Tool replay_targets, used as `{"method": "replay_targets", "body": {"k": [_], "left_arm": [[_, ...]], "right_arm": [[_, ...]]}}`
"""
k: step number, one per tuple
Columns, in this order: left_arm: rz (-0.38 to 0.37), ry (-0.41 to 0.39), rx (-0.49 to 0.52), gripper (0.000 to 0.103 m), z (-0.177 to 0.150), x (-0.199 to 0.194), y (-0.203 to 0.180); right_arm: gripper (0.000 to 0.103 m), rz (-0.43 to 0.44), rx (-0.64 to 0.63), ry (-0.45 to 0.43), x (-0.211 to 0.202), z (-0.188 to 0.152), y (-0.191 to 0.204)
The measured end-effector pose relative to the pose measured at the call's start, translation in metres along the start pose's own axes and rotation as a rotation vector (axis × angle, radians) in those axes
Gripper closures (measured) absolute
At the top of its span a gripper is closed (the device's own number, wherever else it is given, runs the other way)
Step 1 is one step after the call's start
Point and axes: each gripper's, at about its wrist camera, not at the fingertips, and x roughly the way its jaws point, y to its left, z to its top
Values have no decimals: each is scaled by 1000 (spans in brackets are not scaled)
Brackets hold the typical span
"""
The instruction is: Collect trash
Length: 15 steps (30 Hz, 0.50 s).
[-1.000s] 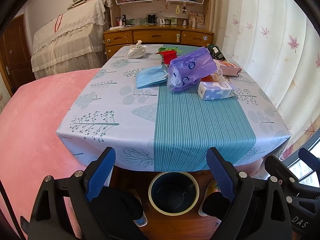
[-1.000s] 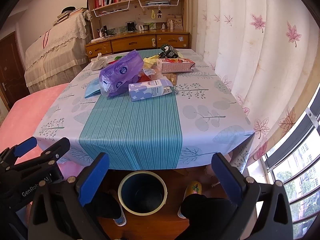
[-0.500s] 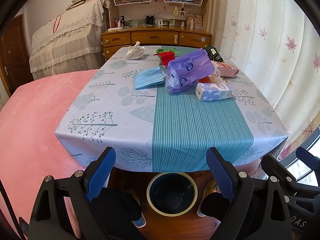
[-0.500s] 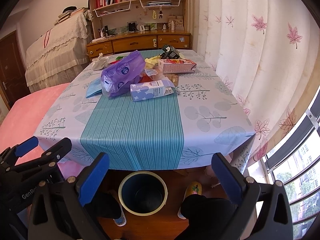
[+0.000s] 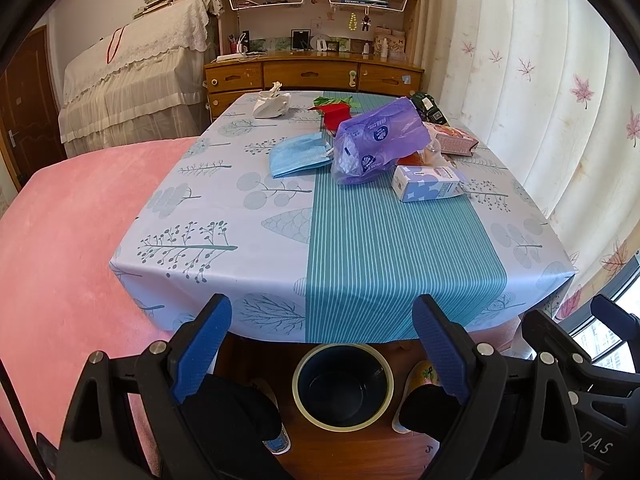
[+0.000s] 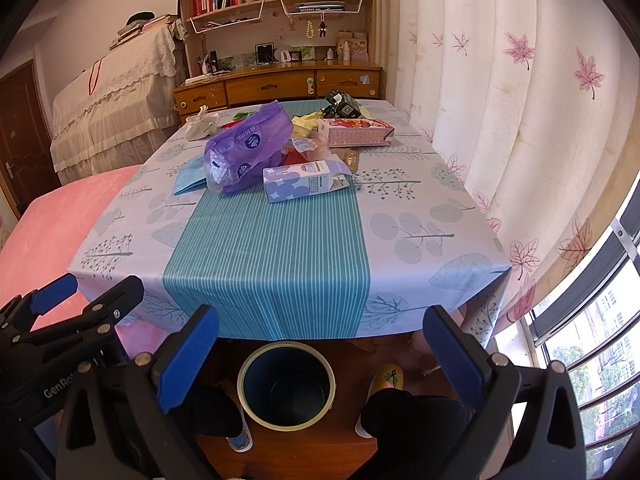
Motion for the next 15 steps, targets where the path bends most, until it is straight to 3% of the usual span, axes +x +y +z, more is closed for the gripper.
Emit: {"method": "replay_targets", "body": {"k": [15], "left_arm": [[-8, 4, -5, 13, 2, 0, 3]], "right_arm": [[1, -1, -3, 3, 0, 0, 4]]}}
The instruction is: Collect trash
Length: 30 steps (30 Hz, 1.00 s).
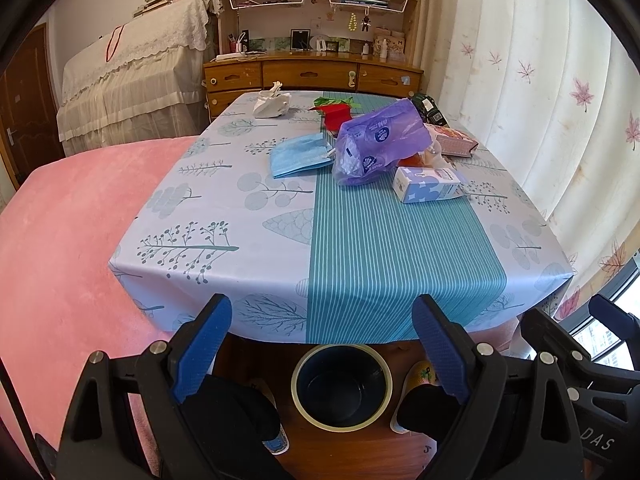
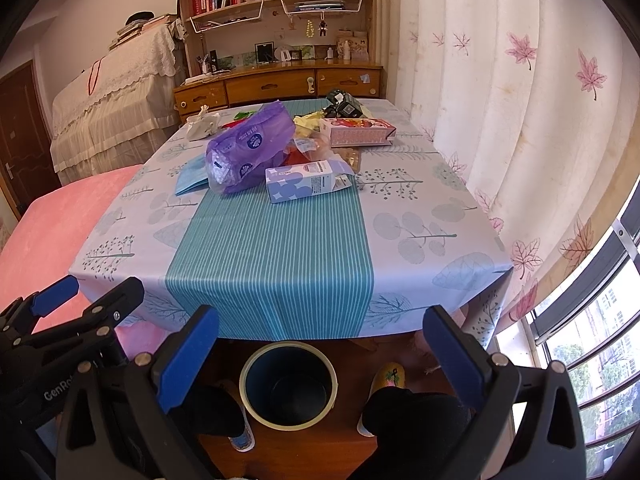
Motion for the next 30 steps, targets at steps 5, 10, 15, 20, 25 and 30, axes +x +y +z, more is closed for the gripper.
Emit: {"method": "replay_targets", "body": {"k": [5, 10, 15, 20, 25, 30], "left_arm": [[-2, 1, 0, 13, 0, 0, 1], [-1, 11, 6, 13, 4, 6, 5], [-22, 14, 6, 13, 7, 13, 9], [-26, -4, 32, 13, 19, 20, 11], [3, -14, 77, 13, 40, 29, 18], [32, -79, 127, 13, 73, 35, 34]], "right_arm": [[1, -1, -1, 2, 0, 1, 3], [1, -2, -2, 6, 1, 2, 5], [1, 0, 1, 10, 9, 10, 6], [1, 8, -6, -1, 20, 25, 8], [1, 31, -22, -61, 24, 46, 14], [1, 120, -31, -92, 34, 85, 20]]}}
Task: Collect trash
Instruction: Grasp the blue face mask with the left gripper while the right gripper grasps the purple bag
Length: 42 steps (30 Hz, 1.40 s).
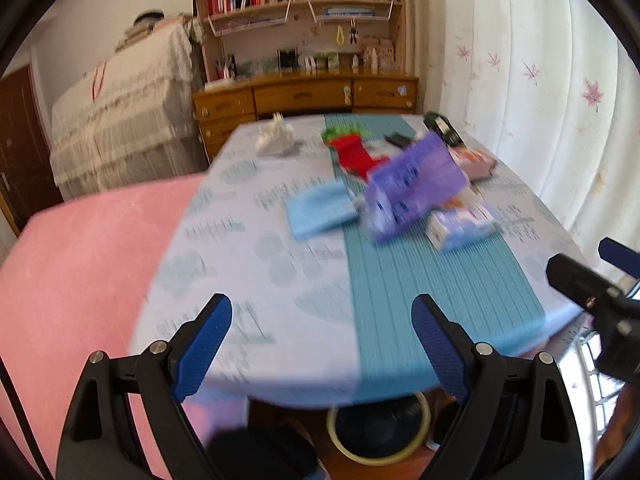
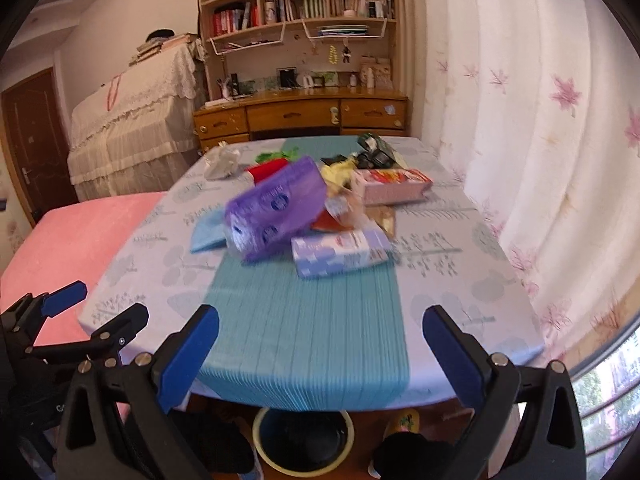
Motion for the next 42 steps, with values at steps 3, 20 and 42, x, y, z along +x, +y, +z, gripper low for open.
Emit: {"method": "replay_targets", "body": {"k": [3, 20, 42], "left_arm": [[13, -22, 32, 13, 20, 8, 13], [-195, 228, 253, 13, 85, 165, 39], [-343, 382, 341, 44, 100, 253, 5]], "right_arm": [[2, 44, 6, 5, 15, 21, 0], [8, 160, 161, 249, 187, 84, -19], [96, 335, 175, 231, 210, 82, -20]]}}
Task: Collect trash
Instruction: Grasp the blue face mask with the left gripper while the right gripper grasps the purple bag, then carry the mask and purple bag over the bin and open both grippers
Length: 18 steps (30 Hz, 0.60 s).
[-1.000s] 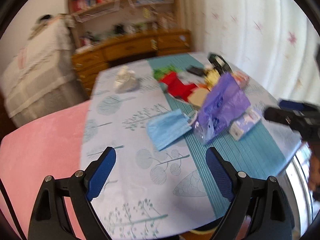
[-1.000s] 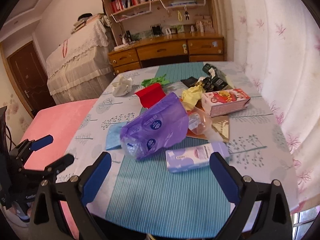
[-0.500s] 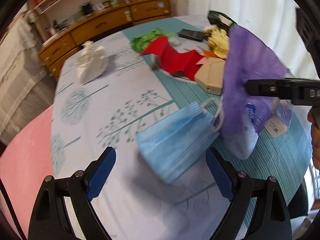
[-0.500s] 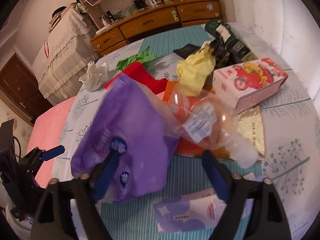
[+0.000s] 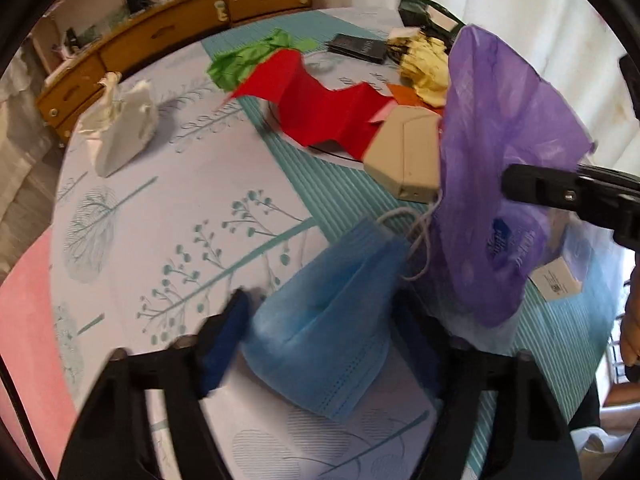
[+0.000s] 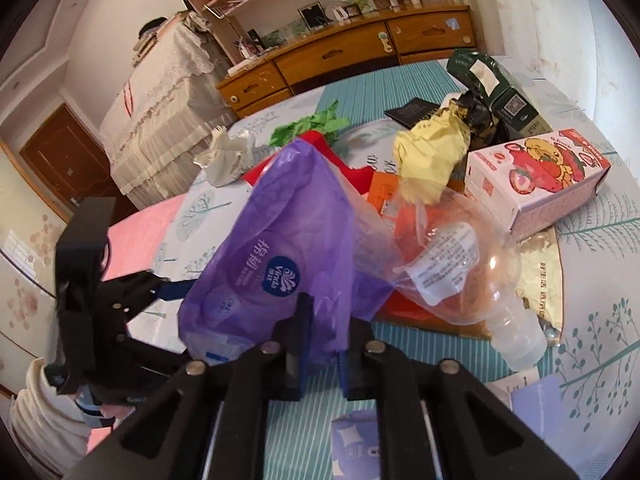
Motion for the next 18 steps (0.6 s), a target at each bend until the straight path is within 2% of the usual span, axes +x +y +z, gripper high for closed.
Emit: {"method": "replay_targets", "body": {"k": [2, 4, 6, 9, 18], "left_arm": [[8, -2, -22, 75, -1, -3, 2], [-4, 9, -60, 88, -4, -6, 5], [-17, 18, -100, 90, -9, -9, 6], [6, 0, -120, 91, -20, -22, 2], [6, -118, -180, 91, -66, -107, -26]], "right_arm": [[99, 13, 3, -14, -6, 0, 0], [100, 28, 2, -32, -13, 0, 3], [100, 44, -5, -58, -25, -1, 7], [101, 56, -30, -91, -44, -4, 17], [102, 71, -157, -173, -117, -37, 53]]}}
